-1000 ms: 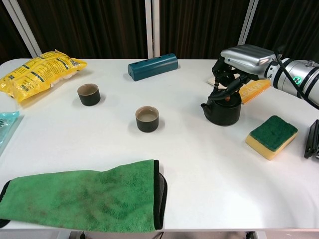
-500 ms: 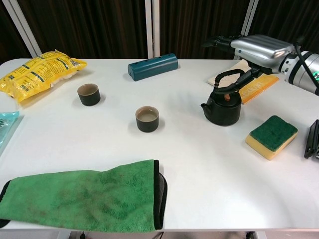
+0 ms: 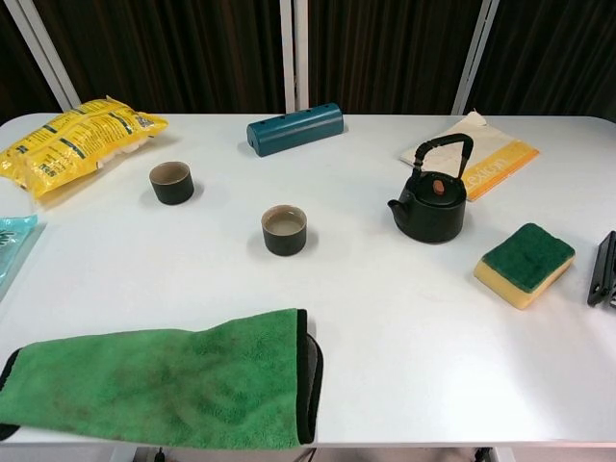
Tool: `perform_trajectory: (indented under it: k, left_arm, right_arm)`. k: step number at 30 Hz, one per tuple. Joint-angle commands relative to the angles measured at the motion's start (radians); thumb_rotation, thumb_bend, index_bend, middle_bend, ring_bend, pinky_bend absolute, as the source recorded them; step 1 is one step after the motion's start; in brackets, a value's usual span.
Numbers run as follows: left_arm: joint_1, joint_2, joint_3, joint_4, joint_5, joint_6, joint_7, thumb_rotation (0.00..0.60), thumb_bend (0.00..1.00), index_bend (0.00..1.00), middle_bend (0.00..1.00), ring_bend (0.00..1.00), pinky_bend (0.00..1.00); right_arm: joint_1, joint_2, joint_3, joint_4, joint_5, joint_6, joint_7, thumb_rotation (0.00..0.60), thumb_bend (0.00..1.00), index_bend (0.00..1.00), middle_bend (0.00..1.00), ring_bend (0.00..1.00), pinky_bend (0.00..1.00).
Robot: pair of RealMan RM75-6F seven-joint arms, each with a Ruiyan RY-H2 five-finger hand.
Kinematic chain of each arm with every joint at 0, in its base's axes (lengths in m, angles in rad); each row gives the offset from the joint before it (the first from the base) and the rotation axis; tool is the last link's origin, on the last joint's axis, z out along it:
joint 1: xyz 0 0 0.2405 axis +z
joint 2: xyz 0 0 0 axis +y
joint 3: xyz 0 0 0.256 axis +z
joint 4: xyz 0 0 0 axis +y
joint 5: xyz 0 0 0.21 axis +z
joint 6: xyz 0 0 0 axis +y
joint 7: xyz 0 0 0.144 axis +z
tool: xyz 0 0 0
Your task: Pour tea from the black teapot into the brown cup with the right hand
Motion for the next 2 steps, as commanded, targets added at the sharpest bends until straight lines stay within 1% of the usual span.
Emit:
perform_trajectory:
  k: [1,2]
  left_arm:
    - [-0.002,0.005,-0.003,-0.010,0.003,0.005,0.023,0.600,0.09,0.18,0.13,0.09,0.21]
    - [-0.001,0.006,-0.004,-0.015,0.004,0.007,0.033,0.600,0.09,0.18,0.13,0.09,0.21]
  right_arm:
    - [-0.084,0.000,-0.031,0.065,0.053,0.020,0.015,0.306,0.18,0.00,0.00,0.00,0.00]
    - [-0.094,-0.007,-0.027,0.083,0.052,0.022,0.027,0.306,0.18,0.00,0.00,0.00,0.00]
